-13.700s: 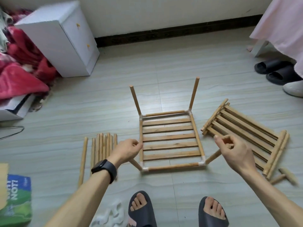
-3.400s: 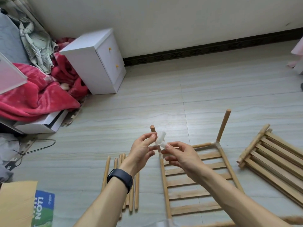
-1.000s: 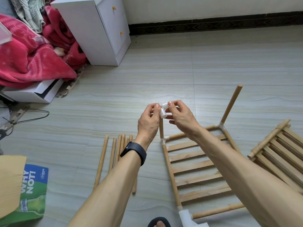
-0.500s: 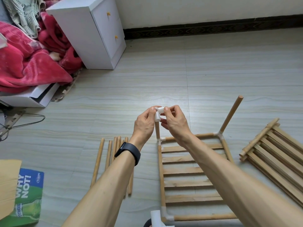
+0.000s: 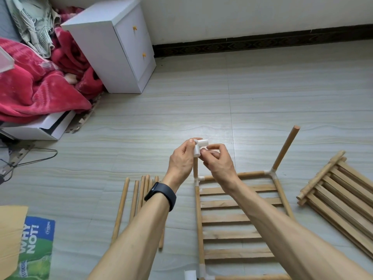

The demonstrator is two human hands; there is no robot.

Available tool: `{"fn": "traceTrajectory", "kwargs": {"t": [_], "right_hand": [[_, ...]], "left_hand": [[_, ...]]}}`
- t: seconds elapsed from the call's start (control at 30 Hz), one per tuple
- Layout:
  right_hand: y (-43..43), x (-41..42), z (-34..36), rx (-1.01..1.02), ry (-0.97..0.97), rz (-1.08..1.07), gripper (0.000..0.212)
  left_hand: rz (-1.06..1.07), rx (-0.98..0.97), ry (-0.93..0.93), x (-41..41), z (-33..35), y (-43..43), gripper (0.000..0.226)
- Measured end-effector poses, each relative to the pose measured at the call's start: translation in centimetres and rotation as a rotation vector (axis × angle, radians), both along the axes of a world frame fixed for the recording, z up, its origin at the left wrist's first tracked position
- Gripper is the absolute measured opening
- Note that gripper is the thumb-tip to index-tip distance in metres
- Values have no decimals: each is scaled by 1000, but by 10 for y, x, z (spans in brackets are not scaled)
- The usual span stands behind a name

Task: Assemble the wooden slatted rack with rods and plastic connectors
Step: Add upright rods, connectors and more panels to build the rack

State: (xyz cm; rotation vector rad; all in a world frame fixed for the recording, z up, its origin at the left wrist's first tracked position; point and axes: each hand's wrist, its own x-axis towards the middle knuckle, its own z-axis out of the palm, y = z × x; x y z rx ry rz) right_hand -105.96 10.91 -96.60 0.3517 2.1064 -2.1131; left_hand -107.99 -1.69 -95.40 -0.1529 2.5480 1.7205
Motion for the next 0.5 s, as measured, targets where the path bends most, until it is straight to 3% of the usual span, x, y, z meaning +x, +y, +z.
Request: {"fn": "traceTrajectory", "kwargs": {"t": [0.5], "right_hand": [[-1,1,-1,-9,75,56,30]], "left_hand": [[-53,36,8,-6,-6,-10,40]]}}
